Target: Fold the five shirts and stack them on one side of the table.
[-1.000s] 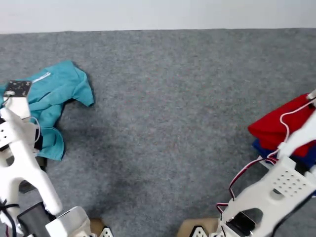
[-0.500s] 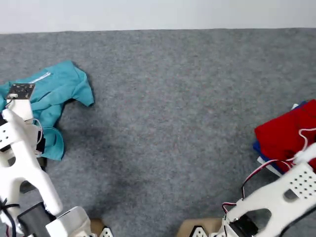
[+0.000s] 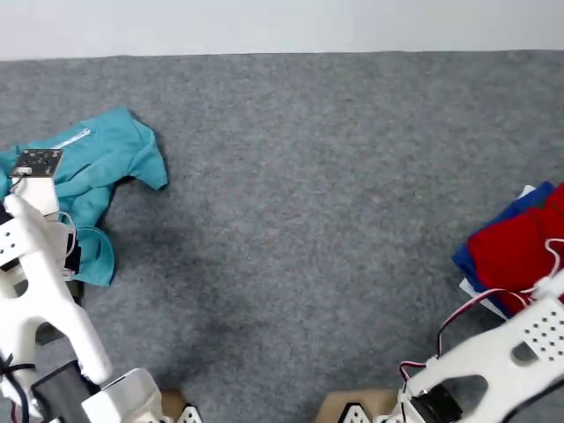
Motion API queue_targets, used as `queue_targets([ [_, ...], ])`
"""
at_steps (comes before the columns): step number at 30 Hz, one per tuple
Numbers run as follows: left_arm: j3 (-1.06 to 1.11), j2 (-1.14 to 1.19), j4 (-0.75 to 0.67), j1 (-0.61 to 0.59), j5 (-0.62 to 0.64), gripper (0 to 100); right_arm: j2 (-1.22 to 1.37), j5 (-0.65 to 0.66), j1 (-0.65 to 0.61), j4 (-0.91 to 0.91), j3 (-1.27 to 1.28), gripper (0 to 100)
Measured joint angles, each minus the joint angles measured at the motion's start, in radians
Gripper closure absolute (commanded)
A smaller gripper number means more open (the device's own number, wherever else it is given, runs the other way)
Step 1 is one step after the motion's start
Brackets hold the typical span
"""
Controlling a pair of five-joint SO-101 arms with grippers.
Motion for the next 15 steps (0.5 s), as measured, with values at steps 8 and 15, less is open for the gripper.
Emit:
queue_targets([
  [8, 0.084, 0.0, -0.037, 0.0, 0.005, 100, 0.0, 0.046, 0.041, 0.003, -0.224, 72.3],
  [15, 0.1, 0.0, -0.063, 0.0, 0.005, 100, -0.003, 0.048, 0.043, 0.005, -0.224, 96.5],
])
